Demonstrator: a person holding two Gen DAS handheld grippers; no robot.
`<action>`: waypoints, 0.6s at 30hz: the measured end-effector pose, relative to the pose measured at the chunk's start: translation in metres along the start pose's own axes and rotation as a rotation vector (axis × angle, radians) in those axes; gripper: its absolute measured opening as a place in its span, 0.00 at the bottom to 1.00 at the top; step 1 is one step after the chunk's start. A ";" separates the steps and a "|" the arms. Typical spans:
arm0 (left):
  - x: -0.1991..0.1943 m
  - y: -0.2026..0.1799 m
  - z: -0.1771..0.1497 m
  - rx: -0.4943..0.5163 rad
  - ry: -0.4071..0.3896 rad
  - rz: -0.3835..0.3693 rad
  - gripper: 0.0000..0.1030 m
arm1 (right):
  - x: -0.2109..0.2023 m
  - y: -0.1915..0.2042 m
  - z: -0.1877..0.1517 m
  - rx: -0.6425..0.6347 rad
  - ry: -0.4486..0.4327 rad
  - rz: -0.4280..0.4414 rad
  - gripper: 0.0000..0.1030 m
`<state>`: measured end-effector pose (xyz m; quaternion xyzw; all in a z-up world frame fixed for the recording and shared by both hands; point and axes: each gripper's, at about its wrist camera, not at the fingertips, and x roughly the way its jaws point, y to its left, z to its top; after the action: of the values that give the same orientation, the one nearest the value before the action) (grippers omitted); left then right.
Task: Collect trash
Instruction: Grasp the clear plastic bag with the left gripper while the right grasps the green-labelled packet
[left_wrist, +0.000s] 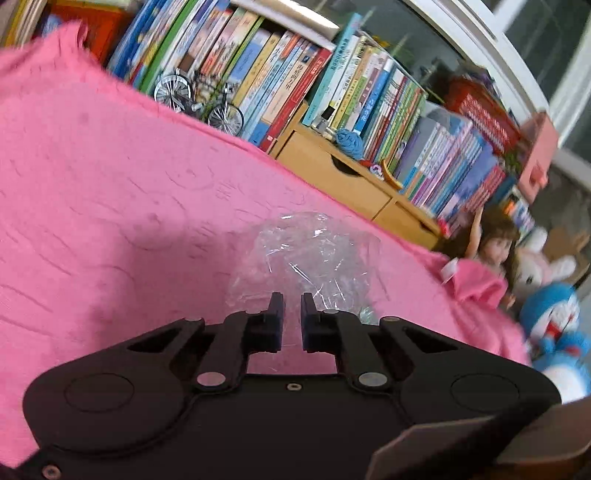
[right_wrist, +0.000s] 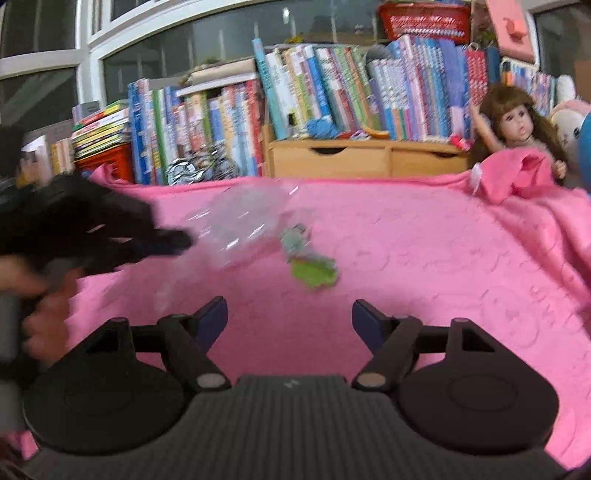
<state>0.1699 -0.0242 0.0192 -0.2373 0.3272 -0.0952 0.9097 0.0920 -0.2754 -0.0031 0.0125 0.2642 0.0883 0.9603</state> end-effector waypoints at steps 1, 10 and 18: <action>-0.007 0.001 -0.001 0.021 -0.004 0.011 0.08 | 0.005 -0.002 0.004 -0.001 -0.001 -0.012 0.82; -0.082 0.029 -0.016 0.085 0.065 0.057 0.09 | 0.064 -0.014 0.024 0.036 0.070 0.020 0.82; -0.127 0.033 -0.030 0.177 -0.006 0.062 0.56 | 0.068 -0.009 0.021 0.072 0.119 0.096 0.24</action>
<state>0.0537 0.0348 0.0524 -0.1461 0.3221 -0.0950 0.9305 0.1611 -0.2716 -0.0201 0.0546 0.3229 0.1252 0.9365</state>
